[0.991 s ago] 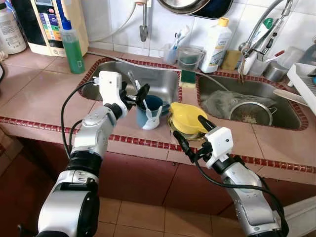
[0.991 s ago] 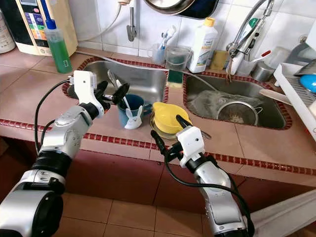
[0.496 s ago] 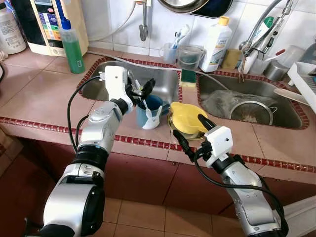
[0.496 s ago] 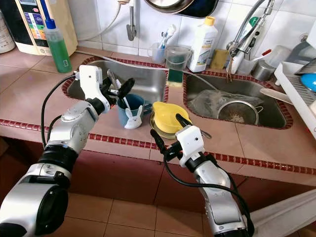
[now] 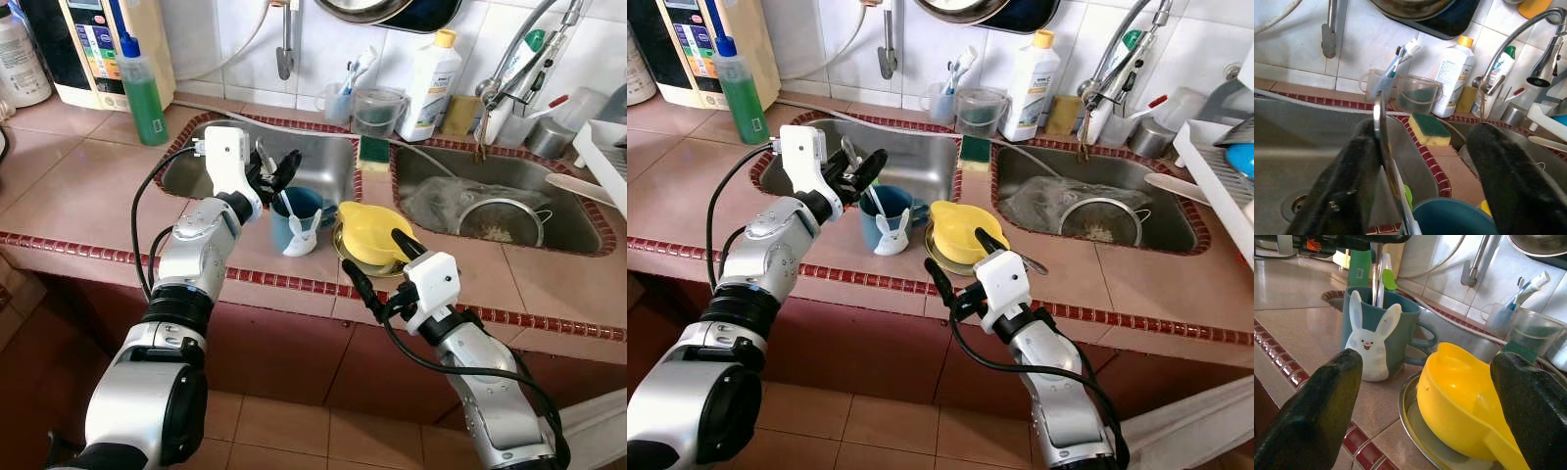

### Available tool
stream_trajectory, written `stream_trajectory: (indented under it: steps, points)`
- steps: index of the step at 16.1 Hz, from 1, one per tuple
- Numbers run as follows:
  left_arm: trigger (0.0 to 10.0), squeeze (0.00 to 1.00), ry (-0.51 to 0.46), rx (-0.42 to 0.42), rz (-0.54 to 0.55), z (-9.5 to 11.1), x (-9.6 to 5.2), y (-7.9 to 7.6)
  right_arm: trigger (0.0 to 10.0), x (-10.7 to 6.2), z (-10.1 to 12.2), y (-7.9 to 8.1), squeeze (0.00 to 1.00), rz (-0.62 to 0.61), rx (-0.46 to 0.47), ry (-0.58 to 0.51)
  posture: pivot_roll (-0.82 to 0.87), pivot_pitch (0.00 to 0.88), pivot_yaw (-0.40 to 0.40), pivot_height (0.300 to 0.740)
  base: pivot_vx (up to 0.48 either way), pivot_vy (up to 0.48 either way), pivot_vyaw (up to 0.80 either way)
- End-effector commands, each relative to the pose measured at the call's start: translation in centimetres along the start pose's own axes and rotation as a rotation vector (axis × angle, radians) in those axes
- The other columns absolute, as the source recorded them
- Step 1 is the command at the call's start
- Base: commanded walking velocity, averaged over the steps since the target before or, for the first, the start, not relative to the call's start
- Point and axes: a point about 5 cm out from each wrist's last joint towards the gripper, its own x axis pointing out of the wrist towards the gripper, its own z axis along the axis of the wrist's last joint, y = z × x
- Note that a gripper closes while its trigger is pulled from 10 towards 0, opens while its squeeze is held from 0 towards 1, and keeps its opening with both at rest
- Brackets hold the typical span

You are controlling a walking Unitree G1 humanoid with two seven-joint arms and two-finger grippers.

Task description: Kitchen organization

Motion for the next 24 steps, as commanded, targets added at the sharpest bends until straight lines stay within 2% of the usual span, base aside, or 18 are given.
stream_trajectory:
  steps: [1,24]
  points:
    - [0.0,0.00,-0.009,0.004,-0.017,0.56,0.39,-0.28,10.0,0.12,0.50,0.03,0.00,0.005,-0.014,-0.014,-0.04,0.015,-0.027,0.740,0.000,0.000,0.00]
    - [0.0,0.00,-0.024,0.027,-0.054,1.10,0.31,-0.48,10.0,0.84,0.36,0.83,0.00,0.036,-0.016,-0.024,-0.01,0.000,-0.028,0.740,0.000,0.000,0.00]
